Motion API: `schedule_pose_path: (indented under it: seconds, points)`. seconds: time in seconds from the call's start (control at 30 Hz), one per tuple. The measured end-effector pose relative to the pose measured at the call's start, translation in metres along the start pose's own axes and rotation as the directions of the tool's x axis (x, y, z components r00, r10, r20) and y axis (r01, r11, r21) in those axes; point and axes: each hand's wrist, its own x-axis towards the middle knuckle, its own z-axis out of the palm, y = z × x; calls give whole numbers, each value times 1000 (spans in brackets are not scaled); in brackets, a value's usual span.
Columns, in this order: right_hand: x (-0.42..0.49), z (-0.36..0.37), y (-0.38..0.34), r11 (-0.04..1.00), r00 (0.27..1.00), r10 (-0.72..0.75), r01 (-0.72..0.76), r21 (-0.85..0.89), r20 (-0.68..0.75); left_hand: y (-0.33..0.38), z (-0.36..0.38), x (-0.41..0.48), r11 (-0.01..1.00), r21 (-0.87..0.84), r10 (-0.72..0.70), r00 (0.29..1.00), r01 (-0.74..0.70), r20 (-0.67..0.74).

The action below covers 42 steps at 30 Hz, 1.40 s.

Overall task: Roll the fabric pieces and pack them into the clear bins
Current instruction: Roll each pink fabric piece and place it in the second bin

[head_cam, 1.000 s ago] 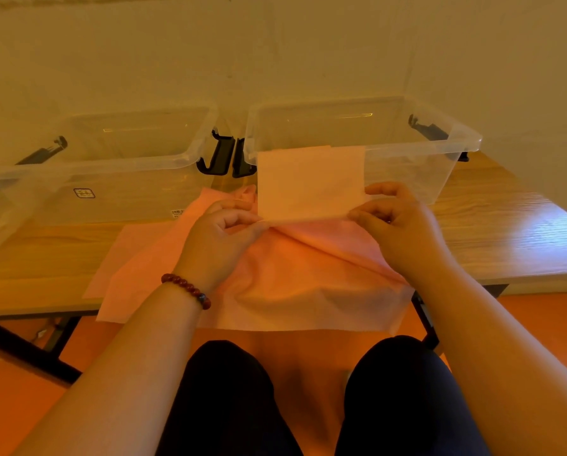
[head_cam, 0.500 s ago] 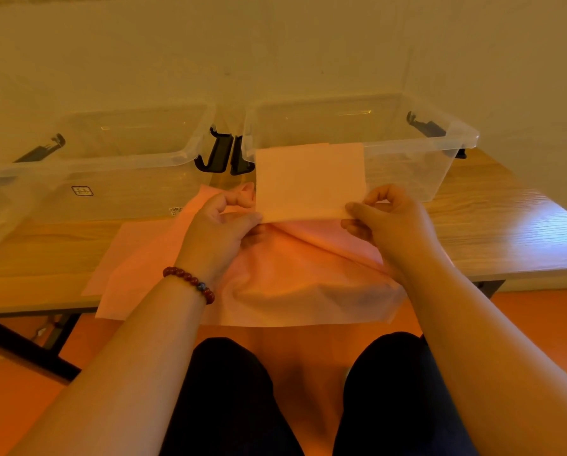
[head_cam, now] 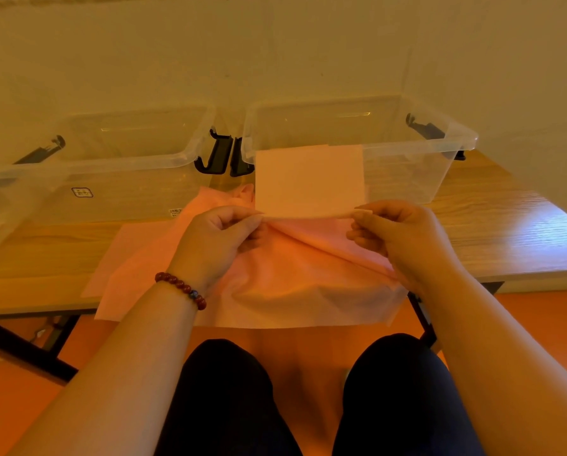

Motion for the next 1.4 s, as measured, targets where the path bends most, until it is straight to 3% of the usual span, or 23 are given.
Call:
schedule_pose_path:
  seconds: [0.2, 0.4, 0.53, 0.73, 1.13, 1.4]
  points:
    - [1, 4, -2, 995, 999, 34, -31, 95, -36, 2, 4, 0, 1000, -14, 2, 999, -3, -35]
    - [2, 7, -5, 998, 996, -12, 18, 63, -93, 10, 11, -2, 998, -36, 55, 996, -58, -76]
    - [2, 5, -4, 999, 997, -45, 46, 1, -55, 13, 10, -4, 998, -19, 65, 997, -66, -50]
    - [-1, -2, -3, 997, 1000, -3, 1, 76, 26, 9, 4, -6, 997, -69, 18, 1000, -17, 15]
    - [1, 5, -7, 996, 997, -25, 30, 79, -72, 8, 11, -8, 995, -101, -6, 998, 0, -66]
    - [-1, -3, -1, 999, 1000, -23, 23, 45, -9, 11, 7, -8, 997, -78, 6, 1000, -7, -10]
